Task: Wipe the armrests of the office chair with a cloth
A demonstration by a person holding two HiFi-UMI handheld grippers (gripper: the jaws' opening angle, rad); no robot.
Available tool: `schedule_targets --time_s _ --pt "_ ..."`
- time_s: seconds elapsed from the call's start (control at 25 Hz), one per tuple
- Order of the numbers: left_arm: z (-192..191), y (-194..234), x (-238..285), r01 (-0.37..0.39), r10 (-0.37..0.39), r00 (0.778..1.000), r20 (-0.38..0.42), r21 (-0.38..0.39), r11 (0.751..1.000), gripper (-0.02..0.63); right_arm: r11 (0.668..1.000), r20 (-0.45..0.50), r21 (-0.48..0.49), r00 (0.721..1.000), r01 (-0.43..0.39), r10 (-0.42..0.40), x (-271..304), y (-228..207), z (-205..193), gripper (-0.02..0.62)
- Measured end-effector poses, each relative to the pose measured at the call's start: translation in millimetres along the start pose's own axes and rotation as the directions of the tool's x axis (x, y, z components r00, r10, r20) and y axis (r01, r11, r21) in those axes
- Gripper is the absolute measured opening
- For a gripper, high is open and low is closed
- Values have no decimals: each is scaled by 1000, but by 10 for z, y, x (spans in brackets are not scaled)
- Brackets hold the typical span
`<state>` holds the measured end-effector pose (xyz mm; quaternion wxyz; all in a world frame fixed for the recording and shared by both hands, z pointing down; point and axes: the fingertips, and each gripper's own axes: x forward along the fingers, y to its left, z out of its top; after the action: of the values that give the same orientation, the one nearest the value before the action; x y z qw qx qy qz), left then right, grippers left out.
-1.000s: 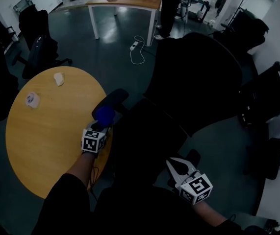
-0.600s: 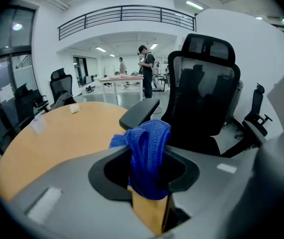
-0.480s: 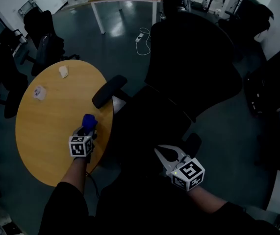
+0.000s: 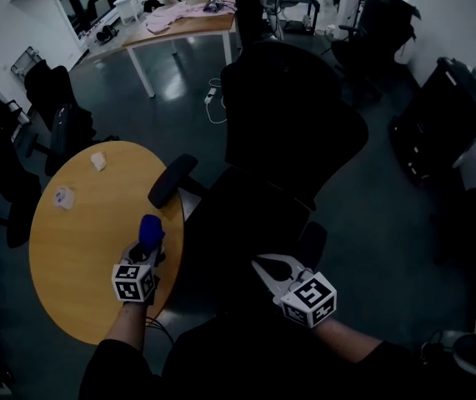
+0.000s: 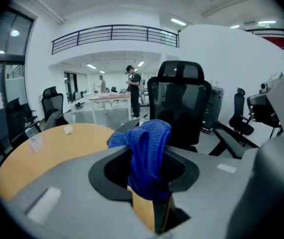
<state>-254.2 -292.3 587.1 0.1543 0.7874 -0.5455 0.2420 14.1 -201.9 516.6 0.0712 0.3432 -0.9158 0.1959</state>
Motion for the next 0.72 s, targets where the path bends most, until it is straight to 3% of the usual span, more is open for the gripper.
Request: schedule_targets --time_s 0.12,0.24,0.48,0.72 --pt "215 -172 55 88 -92 994 58 57 994 155 996 20 20 996 84 -84 -98 113 -46 5" --pt "374 -435 94 189 -200 975 99 116 975 155 986 27 36 986 163 -164 -234 319 -151 5" --pt "488 -1110 157 378 -402 909 112 185 907 155 951 5 60 953 303 -304 -559 672 -460 5" --pt "578 -1827 201 499 -532 841 99 236 834 155 905 16 87 908 416 -419 -960 802 -594 5"
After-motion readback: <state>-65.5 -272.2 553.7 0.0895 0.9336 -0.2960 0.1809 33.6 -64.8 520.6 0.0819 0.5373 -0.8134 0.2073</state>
